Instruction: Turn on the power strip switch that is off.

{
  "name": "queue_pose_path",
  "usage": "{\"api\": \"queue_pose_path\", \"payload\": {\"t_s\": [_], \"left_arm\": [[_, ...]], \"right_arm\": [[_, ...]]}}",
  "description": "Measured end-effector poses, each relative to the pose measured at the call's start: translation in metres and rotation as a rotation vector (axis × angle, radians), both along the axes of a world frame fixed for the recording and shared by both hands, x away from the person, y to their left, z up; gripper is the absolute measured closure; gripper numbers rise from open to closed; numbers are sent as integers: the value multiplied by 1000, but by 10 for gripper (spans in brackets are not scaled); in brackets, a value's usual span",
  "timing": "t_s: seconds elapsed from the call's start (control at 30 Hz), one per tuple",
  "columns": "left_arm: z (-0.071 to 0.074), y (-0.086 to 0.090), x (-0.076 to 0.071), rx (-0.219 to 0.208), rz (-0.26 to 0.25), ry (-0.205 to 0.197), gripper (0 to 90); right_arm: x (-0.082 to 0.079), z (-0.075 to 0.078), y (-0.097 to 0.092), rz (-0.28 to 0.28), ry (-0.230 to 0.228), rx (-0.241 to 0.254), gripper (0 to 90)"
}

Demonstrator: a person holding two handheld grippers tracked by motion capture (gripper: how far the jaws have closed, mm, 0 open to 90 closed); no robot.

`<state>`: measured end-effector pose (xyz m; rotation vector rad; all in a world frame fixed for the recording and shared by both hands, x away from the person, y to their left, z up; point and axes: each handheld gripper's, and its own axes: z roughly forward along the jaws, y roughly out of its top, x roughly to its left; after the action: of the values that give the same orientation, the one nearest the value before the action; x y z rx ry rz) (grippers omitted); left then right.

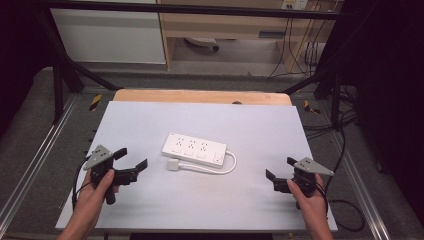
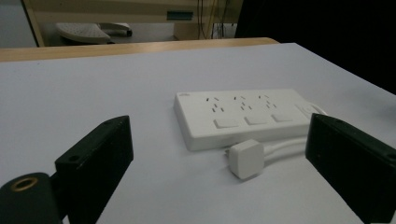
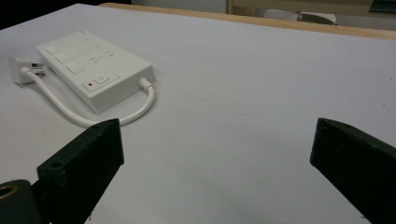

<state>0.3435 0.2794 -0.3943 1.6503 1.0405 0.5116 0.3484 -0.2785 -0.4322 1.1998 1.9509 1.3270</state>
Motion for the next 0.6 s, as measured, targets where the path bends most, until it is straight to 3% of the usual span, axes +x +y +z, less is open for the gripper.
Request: {"api": "queue_pose_path", "payload": {"t_s": [0.23,0.37,0.6], "left_arm": [[-10,25,-13,-24,38,-3,74],[-18,35,-19,-7,51,-2,74],[-29,37,-26,0,43,14,75]], "right_arm": [[0,0,2,4,1,-4,32],[0,-1,2,5,3,-5,32],[2,-2,3,3,9,-14,31]]}}
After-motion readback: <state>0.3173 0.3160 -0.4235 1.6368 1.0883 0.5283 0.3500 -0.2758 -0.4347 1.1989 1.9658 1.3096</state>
